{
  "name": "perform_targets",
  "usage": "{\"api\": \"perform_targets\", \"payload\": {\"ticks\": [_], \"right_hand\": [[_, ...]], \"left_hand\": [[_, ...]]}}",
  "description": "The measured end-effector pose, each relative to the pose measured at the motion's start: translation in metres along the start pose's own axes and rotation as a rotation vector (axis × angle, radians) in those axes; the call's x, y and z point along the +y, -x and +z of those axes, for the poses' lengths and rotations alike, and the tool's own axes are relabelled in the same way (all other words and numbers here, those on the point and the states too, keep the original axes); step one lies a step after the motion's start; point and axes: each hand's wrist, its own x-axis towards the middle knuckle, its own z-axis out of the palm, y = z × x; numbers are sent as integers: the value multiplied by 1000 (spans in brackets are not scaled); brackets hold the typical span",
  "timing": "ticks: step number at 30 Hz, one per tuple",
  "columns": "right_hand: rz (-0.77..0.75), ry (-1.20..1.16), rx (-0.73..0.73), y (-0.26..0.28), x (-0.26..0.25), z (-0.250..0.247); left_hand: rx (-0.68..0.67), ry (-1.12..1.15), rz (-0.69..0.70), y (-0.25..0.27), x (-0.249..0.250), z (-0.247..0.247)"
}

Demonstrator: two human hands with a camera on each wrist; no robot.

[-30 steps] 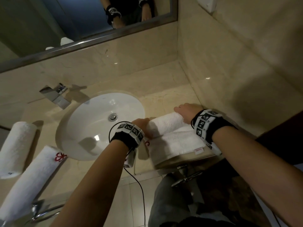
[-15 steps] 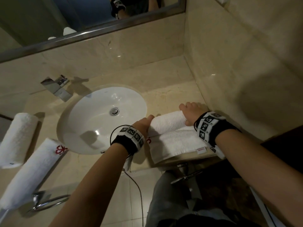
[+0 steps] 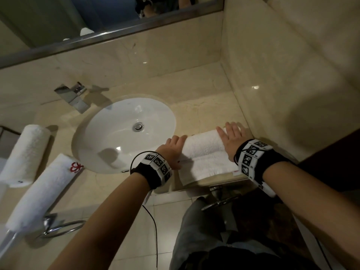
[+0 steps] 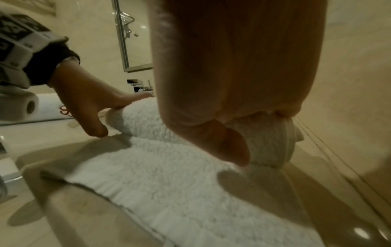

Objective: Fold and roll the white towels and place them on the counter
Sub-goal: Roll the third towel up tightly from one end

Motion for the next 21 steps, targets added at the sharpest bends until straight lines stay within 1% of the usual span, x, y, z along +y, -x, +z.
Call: {"api": "perform_targets", "payload": {"ticks": [2, 5, 11, 13, 16, 17, 19, 21], "right_hand": [[21, -25, -58, 5, -2, -3], [49, -75, -86, 11, -8, -2], [94, -99, -125, 24, -14, 4], [85, -110, -156, 26, -12, 3], [62, -156, -183, 24, -4, -4], [41, -178, -156, 23, -1, -8], [-25, -185, -20, 22, 7, -16], [-38, -156, 65, 24, 13, -25]], "left_hand": [[-6, 59, -6, 4, 4, -2], [-56, 152, -16, 9, 7, -3], [-101, 139, -11, 20, 10, -2], [-82, 84, 3, 22, 10, -2], [-13, 34, 28, 21, 11, -3], [-3, 47, 26, 19, 12, -6], [-3, 74, 1, 16, 16, -12], [-19, 101, -26, 12, 18, -16]]}}
